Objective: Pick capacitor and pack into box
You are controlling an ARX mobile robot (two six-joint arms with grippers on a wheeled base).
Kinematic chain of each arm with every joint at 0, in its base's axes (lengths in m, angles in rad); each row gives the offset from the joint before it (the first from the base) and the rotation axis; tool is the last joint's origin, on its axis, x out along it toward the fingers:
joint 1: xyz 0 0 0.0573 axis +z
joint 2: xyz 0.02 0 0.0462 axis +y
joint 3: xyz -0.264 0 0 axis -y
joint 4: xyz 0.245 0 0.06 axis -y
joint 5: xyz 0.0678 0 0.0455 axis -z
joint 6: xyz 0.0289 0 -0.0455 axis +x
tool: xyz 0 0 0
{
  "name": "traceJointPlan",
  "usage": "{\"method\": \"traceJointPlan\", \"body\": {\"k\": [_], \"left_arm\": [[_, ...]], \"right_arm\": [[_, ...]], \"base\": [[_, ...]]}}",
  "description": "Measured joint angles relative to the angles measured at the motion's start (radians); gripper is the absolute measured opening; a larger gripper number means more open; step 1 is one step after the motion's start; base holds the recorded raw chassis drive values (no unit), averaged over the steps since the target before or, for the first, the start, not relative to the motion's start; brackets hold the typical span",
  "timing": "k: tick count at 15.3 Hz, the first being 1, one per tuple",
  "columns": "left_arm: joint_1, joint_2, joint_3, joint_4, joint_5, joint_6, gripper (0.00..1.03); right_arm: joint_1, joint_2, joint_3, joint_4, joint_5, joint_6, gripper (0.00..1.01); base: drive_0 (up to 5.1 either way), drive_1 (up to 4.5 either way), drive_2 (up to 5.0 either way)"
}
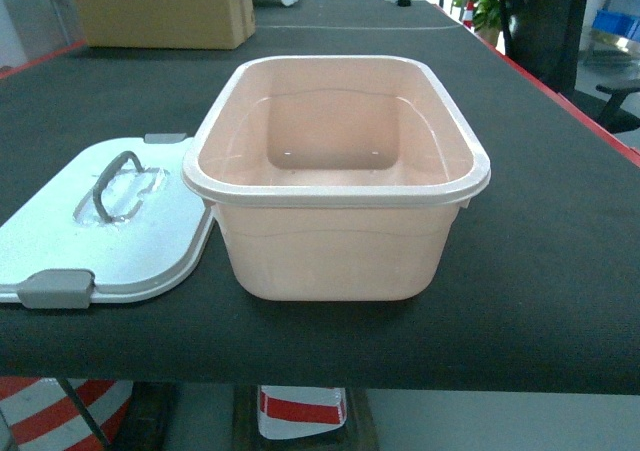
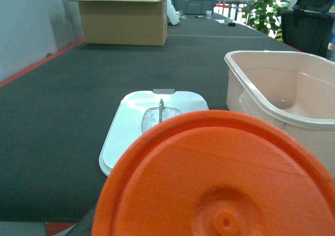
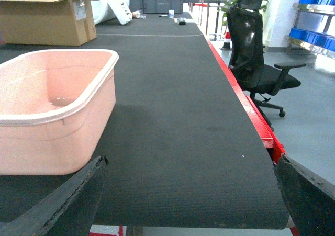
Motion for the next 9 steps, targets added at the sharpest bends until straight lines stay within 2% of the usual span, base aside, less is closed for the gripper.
{"method": "traceJointPlan", "body": {"k": [9], "left_arm": [[0.0,0.0,0.0,-0.003,0.0,0.0,0.43]], "right_arm": [[0.0,0.0,0.0,-0.005,0.0,0.0,0.98]], "base": [[0.0,0.0,0.0]]}}
